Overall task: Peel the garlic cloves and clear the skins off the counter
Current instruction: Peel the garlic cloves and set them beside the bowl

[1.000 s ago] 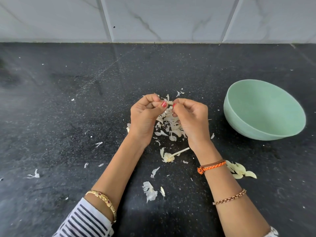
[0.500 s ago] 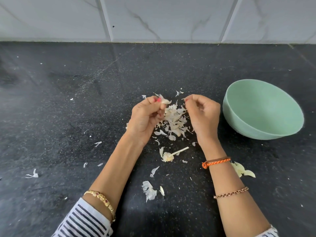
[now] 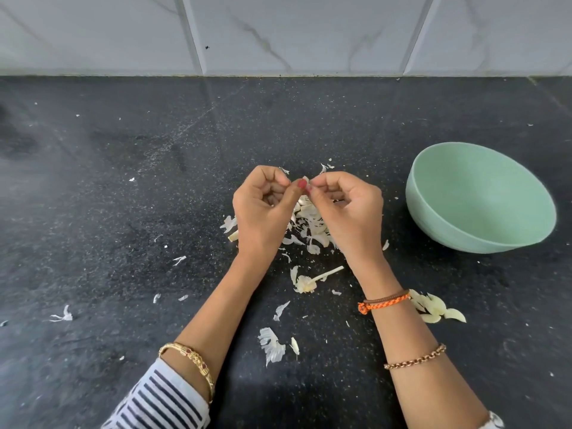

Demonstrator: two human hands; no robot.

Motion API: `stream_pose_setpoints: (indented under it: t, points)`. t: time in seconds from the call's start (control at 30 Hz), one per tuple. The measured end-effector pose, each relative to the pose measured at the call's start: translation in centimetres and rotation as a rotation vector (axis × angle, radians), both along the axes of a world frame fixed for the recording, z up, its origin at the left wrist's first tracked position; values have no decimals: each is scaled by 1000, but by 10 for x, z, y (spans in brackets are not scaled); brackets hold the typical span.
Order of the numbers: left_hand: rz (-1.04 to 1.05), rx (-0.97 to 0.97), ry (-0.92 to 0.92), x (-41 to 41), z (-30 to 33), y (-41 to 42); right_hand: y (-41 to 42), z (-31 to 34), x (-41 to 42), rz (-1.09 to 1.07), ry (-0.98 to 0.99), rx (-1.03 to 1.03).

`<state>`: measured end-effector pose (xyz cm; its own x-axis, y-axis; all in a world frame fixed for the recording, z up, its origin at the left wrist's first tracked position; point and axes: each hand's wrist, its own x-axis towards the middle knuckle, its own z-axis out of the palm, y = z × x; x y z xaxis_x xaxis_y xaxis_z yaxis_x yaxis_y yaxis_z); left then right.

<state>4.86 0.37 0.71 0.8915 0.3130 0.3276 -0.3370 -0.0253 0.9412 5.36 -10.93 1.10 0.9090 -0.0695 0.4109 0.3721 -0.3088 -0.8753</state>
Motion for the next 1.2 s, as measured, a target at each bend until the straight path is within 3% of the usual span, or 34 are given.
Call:
stream_pose_setpoints:
  t: [0.2,0.47,0.7,0.9,1.1,1.2]
  points:
    - [-179,-88,63,1,0,0,-4,-2,3,-38,-19,-82]
    - [-177,-132,18,2,-5,-2,-2,-5,2,18,-35,-152]
    - [-23,175,-45,2,-4,3,-7,5,2,-1,67,93]
    - [11,497,-133,-1,-4,3,-8,3,2,51,81,-6]
    - [7,569,-145,-1,-4,2,-14,3,4,110,85,-93]
    - [-2,510,-112,-1,-4,2,-14,2,5,106,88,-90]
